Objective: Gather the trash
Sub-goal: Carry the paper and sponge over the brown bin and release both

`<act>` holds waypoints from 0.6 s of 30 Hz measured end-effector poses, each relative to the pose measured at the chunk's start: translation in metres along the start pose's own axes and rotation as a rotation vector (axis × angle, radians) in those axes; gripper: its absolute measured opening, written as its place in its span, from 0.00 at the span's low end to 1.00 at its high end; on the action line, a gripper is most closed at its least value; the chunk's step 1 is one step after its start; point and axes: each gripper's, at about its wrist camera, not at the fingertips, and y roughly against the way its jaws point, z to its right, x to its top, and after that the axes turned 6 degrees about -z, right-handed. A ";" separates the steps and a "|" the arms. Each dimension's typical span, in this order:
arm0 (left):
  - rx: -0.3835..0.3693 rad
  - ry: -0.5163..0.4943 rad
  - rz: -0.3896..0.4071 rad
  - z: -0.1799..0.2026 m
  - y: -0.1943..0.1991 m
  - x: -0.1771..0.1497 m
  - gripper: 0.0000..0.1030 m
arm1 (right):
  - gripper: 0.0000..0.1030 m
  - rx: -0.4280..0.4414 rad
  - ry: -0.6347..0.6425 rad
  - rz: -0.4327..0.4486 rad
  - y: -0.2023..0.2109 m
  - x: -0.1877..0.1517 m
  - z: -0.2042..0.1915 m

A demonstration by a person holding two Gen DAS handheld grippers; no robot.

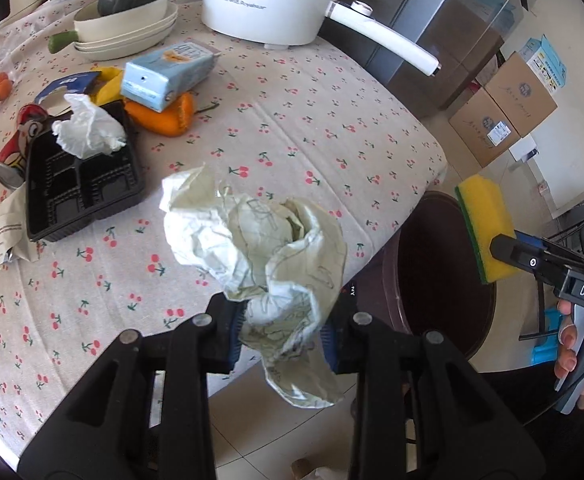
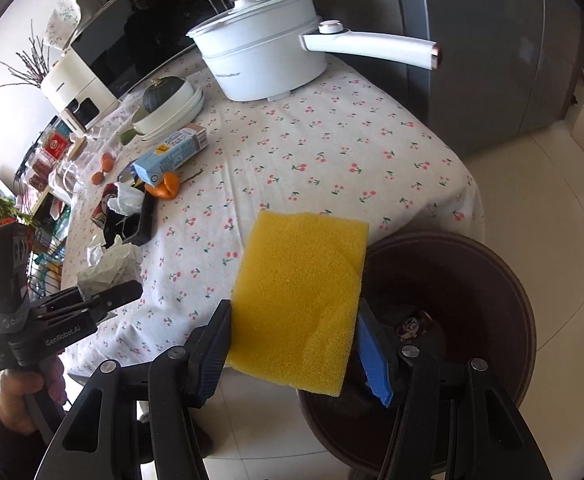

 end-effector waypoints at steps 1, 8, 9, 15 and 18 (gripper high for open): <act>-0.003 -0.020 -0.004 0.009 -0.004 0.001 0.32 | 0.58 -0.005 -0.017 0.001 0.002 -0.004 0.011; -0.052 -0.172 -0.037 0.077 -0.039 0.003 0.32 | 0.58 -0.086 -0.143 -0.004 0.012 -0.037 0.088; -0.060 -0.194 -0.043 0.087 -0.044 0.003 0.32 | 0.58 -0.097 -0.157 -0.008 0.012 -0.042 0.097; -0.079 -0.302 -0.078 0.132 -0.074 0.000 0.33 | 0.58 -0.134 -0.221 -0.017 0.019 -0.068 0.139; -0.074 -0.336 -0.090 0.146 -0.085 0.000 0.33 | 0.58 -0.136 -0.235 -0.014 0.024 -0.077 0.149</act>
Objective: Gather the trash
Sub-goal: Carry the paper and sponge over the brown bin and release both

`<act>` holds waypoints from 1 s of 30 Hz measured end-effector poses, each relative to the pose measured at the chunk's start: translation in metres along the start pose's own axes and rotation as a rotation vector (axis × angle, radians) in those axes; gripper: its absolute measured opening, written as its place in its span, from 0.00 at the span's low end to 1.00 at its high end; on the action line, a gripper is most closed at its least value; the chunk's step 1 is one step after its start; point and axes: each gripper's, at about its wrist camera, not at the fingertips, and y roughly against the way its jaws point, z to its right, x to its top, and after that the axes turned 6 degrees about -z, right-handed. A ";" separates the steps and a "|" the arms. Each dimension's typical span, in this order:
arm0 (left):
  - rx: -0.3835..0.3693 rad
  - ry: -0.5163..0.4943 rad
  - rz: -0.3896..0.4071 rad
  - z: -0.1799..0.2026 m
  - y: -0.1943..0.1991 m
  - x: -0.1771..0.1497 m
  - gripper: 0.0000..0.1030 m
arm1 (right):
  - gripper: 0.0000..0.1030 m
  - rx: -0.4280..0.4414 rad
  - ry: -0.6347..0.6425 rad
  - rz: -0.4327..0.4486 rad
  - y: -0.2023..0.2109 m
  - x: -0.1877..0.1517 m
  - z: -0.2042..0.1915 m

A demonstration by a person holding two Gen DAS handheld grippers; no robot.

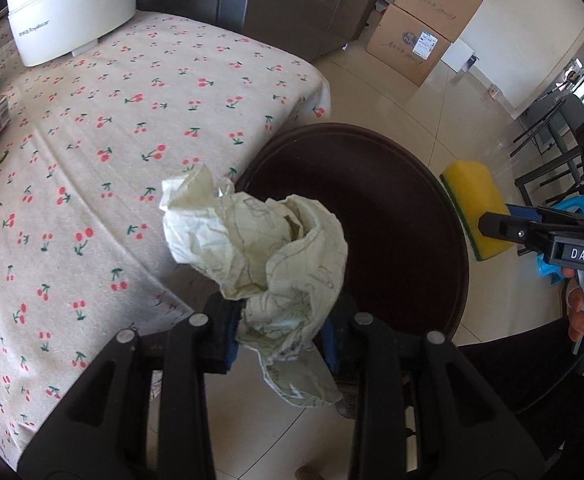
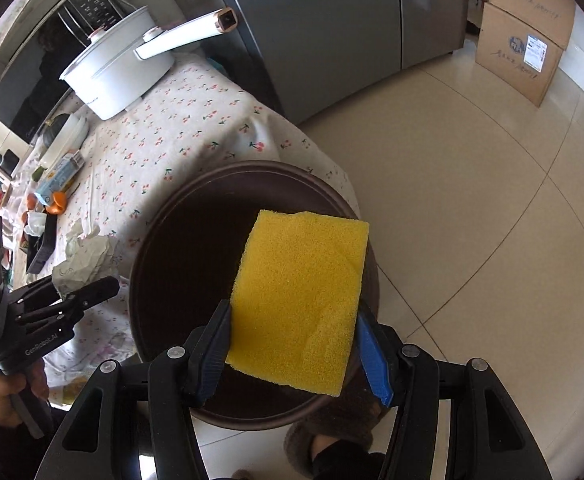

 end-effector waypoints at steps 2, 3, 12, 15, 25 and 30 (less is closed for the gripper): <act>0.004 -0.013 -0.007 0.004 -0.005 0.002 0.33 | 0.58 -0.003 -0.005 0.000 0.001 -0.003 0.005; 0.005 -0.016 -0.009 0.005 -0.007 0.002 0.34 | 0.58 -0.006 -0.007 -0.001 0.001 -0.004 0.006; 0.058 0.012 0.019 -0.006 0.007 0.001 0.88 | 0.58 -0.024 0.011 -0.007 -0.003 -0.003 -0.004; 0.084 0.028 0.028 -0.014 0.014 0.000 0.94 | 0.58 -0.030 0.023 -0.010 -0.005 -0.004 -0.008; 0.094 0.087 0.047 -0.036 0.035 -0.008 0.97 | 0.58 -0.053 0.042 -0.029 -0.012 -0.002 -0.017; 0.108 0.098 0.053 -0.044 0.043 -0.014 0.98 | 0.58 -0.067 0.048 -0.038 -0.016 -0.001 -0.020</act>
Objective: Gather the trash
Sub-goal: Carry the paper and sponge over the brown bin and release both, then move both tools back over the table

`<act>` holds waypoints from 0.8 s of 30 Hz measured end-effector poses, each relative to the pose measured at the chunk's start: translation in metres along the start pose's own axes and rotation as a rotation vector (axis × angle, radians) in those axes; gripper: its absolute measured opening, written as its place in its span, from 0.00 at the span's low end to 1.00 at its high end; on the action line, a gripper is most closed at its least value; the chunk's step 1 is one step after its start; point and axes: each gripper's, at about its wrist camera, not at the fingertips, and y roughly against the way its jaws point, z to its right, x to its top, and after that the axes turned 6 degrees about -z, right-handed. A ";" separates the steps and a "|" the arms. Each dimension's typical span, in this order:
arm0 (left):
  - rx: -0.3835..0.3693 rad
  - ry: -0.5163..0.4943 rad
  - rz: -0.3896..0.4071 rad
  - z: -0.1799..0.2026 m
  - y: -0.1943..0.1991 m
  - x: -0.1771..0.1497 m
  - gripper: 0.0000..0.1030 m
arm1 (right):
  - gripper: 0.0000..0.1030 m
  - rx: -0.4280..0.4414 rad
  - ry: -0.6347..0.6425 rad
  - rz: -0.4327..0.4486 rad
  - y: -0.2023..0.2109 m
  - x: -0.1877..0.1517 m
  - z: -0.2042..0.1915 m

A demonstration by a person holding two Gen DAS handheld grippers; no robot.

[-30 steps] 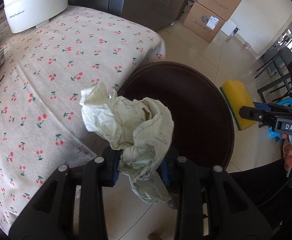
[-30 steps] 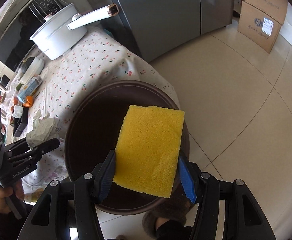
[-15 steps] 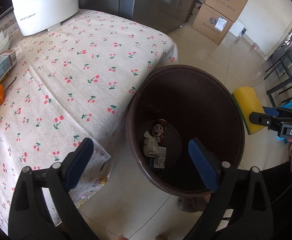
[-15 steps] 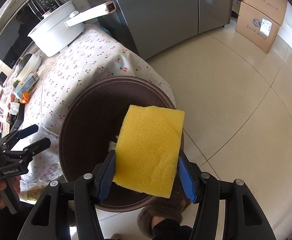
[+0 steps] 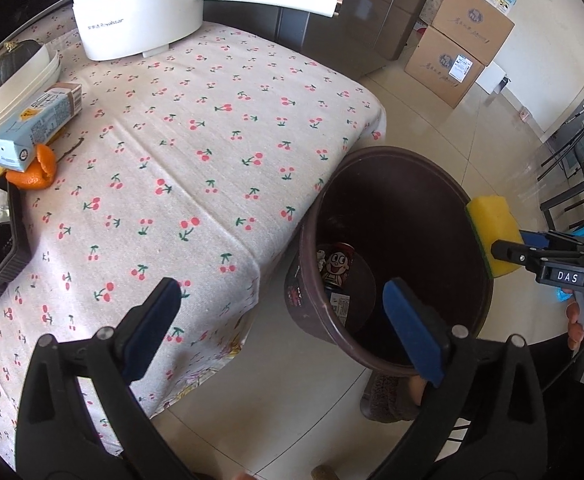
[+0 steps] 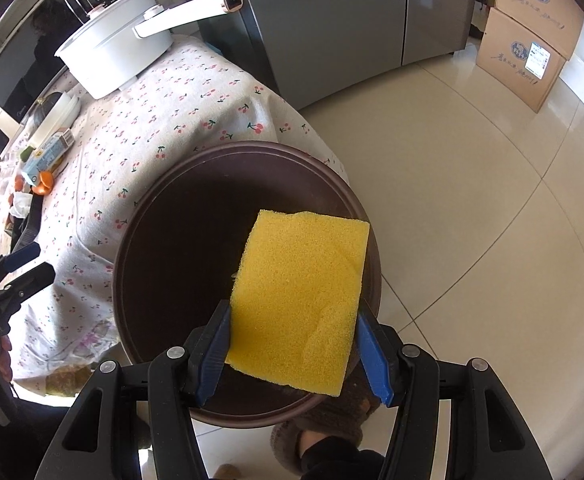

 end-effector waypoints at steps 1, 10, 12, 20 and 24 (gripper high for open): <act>0.001 0.004 0.000 -0.003 0.002 -0.001 0.98 | 0.58 -0.004 0.003 -0.002 -0.001 0.000 -0.001; 0.016 0.049 0.011 -0.028 0.018 -0.011 0.98 | 0.60 -0.022 0.009 -0.017 -0.006 0.003 -0.008; 0.016 0.061 0.014 -0.033 0.022 -0.012 0.98 | 0.61 -0.023 -0.003 -0.020 -0.007 0.004 -0.009; 0.024 0.107 0.027 -0.052 0.037 -0.022 0.98 | 0.73 0.006 -0.020 -0.009 -0.002 0.010 -0.025; 0.029 0.131 0.035 -0.063 0.044 -0.026 0.98 | 0.75 0.018 -0.001 0.000 0.000 0.014 -0.041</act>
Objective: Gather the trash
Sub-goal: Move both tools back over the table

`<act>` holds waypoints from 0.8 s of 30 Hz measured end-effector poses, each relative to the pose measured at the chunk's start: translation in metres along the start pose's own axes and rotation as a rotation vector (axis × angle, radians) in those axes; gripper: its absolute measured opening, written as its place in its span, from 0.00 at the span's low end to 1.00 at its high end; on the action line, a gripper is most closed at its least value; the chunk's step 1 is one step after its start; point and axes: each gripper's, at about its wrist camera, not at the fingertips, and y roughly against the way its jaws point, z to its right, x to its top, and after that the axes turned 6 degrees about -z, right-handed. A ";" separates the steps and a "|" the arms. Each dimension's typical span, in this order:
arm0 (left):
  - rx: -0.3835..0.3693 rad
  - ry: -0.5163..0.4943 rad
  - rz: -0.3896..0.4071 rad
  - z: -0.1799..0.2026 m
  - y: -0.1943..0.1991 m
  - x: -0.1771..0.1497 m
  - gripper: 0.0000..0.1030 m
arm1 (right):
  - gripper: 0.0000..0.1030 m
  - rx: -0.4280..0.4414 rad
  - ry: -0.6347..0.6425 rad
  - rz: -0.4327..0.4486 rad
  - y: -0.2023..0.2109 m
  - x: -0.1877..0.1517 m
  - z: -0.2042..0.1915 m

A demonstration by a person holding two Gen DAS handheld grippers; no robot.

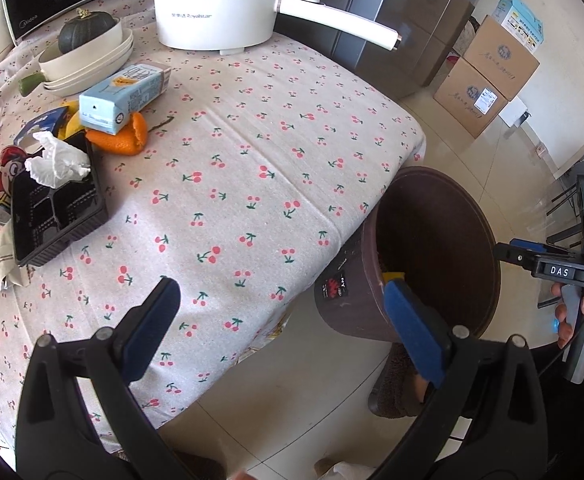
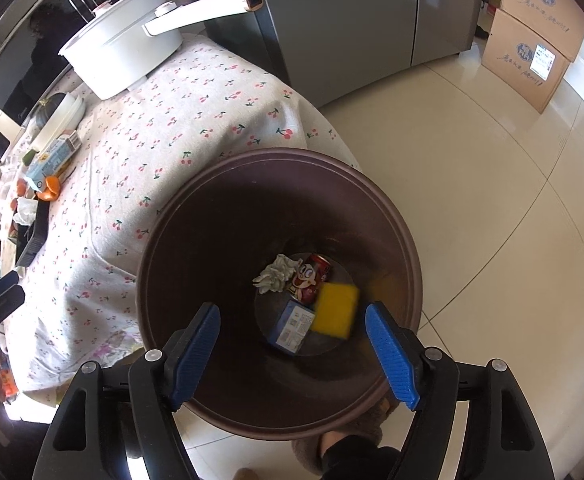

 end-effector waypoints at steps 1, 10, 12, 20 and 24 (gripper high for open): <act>0.002 0.006 0.002 -0.003 0.002 -0.001 0.98 | 0.75 0.003 0.006 0.002 0.000 0.001 -0.005; 0.035 0.068 0.033 -0.041 0.023 -0.012 0.98 | 0.78 0.024 0.075 0.016 0.002 0.013 -0.058; 0.044 0.087 0.041 -0.051 0.028 -0.016 0.99 | 0.78 0.028 0.095 0.019 0.001 0.015 -0.071; 0.101 0.162 0.063 -0.090 0.044 -0.032 0.99 | 0.87 0.021 0.203 0.045 0.001 0.022 -0.130; 0.125 0.193 0.075 -0.109 0.051 -0.041 0.99 | 0.90 0.015 0.261 0.068 0.002 0.023 -0.159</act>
